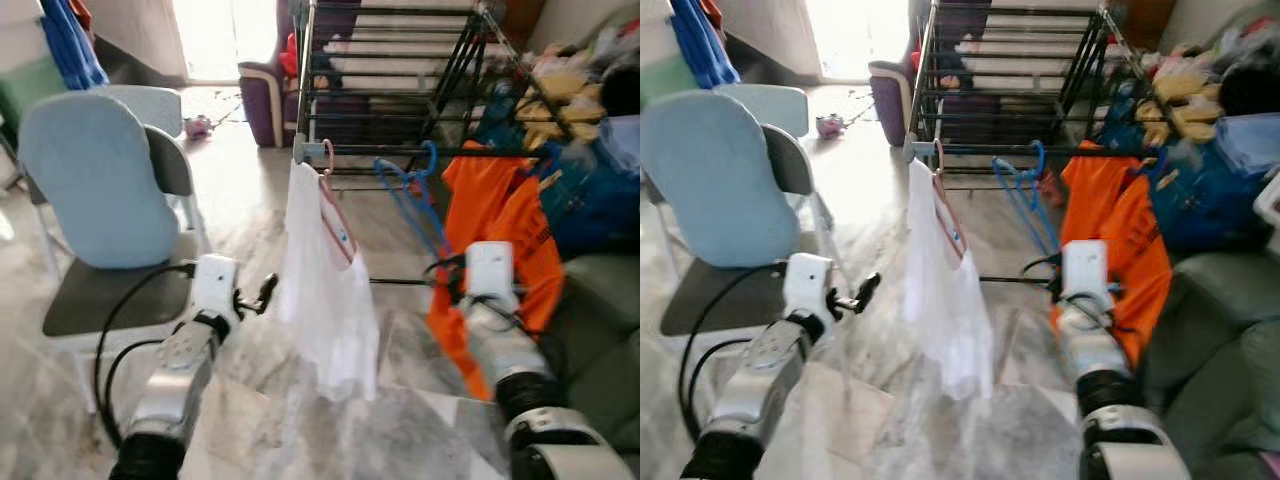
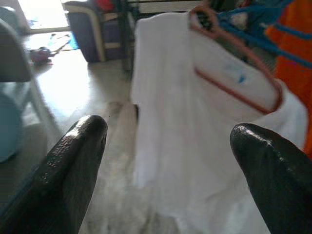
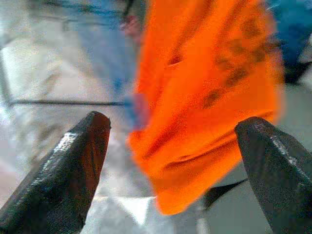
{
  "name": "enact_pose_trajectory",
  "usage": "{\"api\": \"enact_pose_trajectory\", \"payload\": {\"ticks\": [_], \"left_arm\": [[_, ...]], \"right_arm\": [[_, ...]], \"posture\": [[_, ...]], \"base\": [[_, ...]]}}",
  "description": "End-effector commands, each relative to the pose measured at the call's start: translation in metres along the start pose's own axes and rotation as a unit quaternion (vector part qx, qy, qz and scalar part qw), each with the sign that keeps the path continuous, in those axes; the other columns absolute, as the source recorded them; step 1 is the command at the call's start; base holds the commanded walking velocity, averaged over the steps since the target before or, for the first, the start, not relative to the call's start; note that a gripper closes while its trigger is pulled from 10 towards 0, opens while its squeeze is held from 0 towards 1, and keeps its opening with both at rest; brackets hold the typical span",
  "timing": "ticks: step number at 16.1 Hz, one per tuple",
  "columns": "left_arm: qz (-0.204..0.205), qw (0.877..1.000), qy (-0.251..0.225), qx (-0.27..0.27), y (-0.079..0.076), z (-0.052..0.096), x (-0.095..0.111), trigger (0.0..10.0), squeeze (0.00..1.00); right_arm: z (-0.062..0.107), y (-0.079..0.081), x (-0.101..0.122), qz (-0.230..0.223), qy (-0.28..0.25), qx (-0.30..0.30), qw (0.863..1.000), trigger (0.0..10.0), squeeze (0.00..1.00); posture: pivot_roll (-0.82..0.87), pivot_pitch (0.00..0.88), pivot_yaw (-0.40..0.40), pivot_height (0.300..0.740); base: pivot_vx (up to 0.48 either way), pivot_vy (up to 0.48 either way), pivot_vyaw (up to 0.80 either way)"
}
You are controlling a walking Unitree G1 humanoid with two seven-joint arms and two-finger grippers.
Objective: Hang hanger
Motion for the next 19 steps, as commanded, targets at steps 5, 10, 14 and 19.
{"api": "enact_pose_trajectory", "payload": {"ticks": [5,10,14,19], "left_arm": [[0.014,0.997,-0.029,0.068,0.021,0.01,-0.002,10.0,0.0],[0.026,0.994,-0.045,0.092,0.022,0.006,0.004,10.0,0.0],[0.007,0.996,-0.054,0.071,0.01,0.015,0.001,10.0,0.0],[0.011,0.993,-0.055,0.103,0.03,0.055,-0.007,10.0,0.0]], "right_arm": [[0.006,0.045,0.022,-0.026,-0.047,0.105,0.993,10.0,0.0],[0.012,0.048,0.009,-0.025,-0.052,0.127,0.99,10.0,0.0],[0.016,0.037,0.005,-0.068,-0.06,0.136,0.986,10.0,0.0],[0.064,0.004,0.001,-0.055,-0.125,0.181,0.974,10.0,0.0]], "posture": [[-0.09,0.0,0.077,0.74],[-0.11,0.0,0.042,0.74],[-0.1,0.0,0.033,0.74],[-0.11,0.0,0.034,0.74]], "base": [[0.0,0.0,0.0],[0.0,0.0,0.0],[0.0,0.0,0.0],[0.0,0.0,0.0]]}}
Point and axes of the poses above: a point about 5 cm out from each wrist's last joint towards the gripper, its own z axis pointing back from the gripper into the wrist, its own x axis along the axis of the wrist's last joint, y = z × x, the point moved 1 cm from there along -z, pointing out of the wrist towards the gripper, and after that the axes turned 6 degrees about -z, right-handed, at the moved point
